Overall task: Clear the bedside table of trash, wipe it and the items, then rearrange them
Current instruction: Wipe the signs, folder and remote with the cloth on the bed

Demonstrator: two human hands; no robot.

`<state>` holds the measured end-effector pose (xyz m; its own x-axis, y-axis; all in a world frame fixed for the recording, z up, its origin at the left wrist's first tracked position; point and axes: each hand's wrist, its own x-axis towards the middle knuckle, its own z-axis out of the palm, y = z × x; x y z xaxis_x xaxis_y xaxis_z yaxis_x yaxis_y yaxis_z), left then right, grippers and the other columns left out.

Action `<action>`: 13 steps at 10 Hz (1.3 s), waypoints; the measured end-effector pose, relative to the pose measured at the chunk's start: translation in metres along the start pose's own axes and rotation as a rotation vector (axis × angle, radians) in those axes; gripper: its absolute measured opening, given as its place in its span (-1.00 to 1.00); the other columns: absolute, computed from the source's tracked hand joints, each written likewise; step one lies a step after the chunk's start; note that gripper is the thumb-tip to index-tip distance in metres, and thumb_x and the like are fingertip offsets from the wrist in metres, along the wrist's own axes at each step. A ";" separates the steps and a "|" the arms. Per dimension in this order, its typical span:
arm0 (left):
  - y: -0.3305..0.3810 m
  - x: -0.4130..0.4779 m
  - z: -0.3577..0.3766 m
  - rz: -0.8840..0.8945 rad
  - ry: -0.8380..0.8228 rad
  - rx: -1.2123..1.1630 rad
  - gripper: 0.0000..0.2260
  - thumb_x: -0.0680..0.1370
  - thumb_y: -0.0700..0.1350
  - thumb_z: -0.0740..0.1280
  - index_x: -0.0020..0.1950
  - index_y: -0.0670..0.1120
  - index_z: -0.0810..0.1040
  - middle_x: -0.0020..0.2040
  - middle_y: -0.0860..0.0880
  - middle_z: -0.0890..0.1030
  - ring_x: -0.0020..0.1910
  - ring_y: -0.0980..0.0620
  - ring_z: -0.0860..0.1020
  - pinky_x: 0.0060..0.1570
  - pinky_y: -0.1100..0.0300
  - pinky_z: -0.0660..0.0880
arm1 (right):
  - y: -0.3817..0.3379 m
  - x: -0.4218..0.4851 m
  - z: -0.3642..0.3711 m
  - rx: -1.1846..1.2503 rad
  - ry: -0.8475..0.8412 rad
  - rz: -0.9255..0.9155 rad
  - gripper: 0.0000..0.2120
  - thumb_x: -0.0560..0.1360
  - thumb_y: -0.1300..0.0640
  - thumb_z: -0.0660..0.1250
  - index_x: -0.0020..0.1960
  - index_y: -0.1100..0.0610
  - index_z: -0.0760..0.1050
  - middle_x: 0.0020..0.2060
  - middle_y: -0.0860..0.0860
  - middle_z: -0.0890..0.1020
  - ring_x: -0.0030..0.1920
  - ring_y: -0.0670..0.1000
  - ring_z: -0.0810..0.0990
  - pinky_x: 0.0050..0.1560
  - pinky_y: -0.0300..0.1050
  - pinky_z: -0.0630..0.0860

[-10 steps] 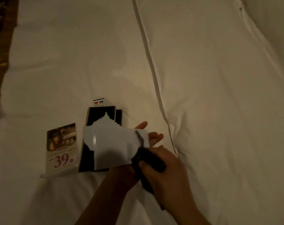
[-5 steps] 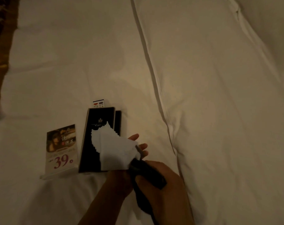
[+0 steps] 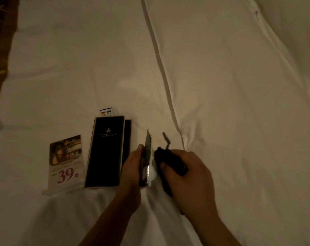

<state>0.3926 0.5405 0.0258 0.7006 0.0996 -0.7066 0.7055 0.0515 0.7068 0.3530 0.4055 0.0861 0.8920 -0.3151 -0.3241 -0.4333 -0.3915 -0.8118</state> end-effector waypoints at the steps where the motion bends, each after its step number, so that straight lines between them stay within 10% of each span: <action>1: 0.003 -0.002 -0.004 0.032 0.028 0.001 -0.58 0.46 0.37 0.28 -0.02 0.05 0.63 -0.11 -0.11 0.70 -0.22 -0.11 0.65 -0.41 0.15 0.51 | 0.011 0.005 -0.011 0.225 0.033 0.092 -0.82 0.43 0.01 0.43 -0.09 -0.30 0.62 -0.20 -0.12 0.68 -0.20 -0.14 0.64 -0.11 -0.01 0.62; 3: 0.004 0.001 -0.009 0.035 -0.028 -0.038 -0.63 0.64 0.14 0.21 0.16 -0.15 0.54 0.09 -0.31 0.58 -0.19 -0.14 0.53 -0.39 0.11 0.48 | 0.027 0.000 -0.041 0.475 0.080 0.254 -0.75 0.43 0.14 0.46 -0.09 -0.24 0.67 -0.28 -0.01 0.72 -0.29 0.12 0.70 -0.25 0.10 0.70; 5: 0.013 -0.008 0.004 0.025 -0.197 -0.116 -0.68 0.65 -0.03 0.25 0.29 -0.22 0.48 0.13 -0.17 0.61 0.05 -0.04 0.64 0.05 0.04 0.60 | 0.040 0.000 -0.067 0.506 0.178 0.207 -0.70 0.44 0.15 0.47 -0.05 -0.29 0.64 -0.20 -0.13 0.73 -0.23 -0.04 0.71 -0.20 -0.04 0.69; 7: 0.010 -0.009 0.033 0.058 -0.198 -0.041 -0.84 0.62 -0.12 0.30 0.09 -0.20 0.55 -0.14 -0.09 0.72 -0.24 0.02 0.69 -0.38 0.15 0.61 | 0.060 -0.019 -0.095 0.567 0.329 0.172 -0.66 0.42 0.15 0.50 -0.06 -0.33 0.63 -0.15 -0.17 0.72 -0.18 -0.09 0.71 -0.24 -0.20 0.65; 13: -0.057 -0.132 0.185 0.101 -0.555 0.193 -0.60 0.37 0.03 0.45 0.17 -0.05 0.65 0.02 -0.13 0.74 -0.07 -0.08 0.72 -0.21 0.03 0.63 | 0.173 -0.161 -0.225 0.574 0.658 0.315 -0.68 0.42 0.13 0.52 -0.07 -0.31 0.62 -0.18 -0.20 0.71 -0.24 -0.10 0.71 -0.28 -0.14 0.61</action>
<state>0.2803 0.3406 0.0725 0.6793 -0.4427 -0.5852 0.6029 -0.1178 0.7890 0.1053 0.1939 0.1077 0.4153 -0.8301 -0.3722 -0.3562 0.2281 -0.9061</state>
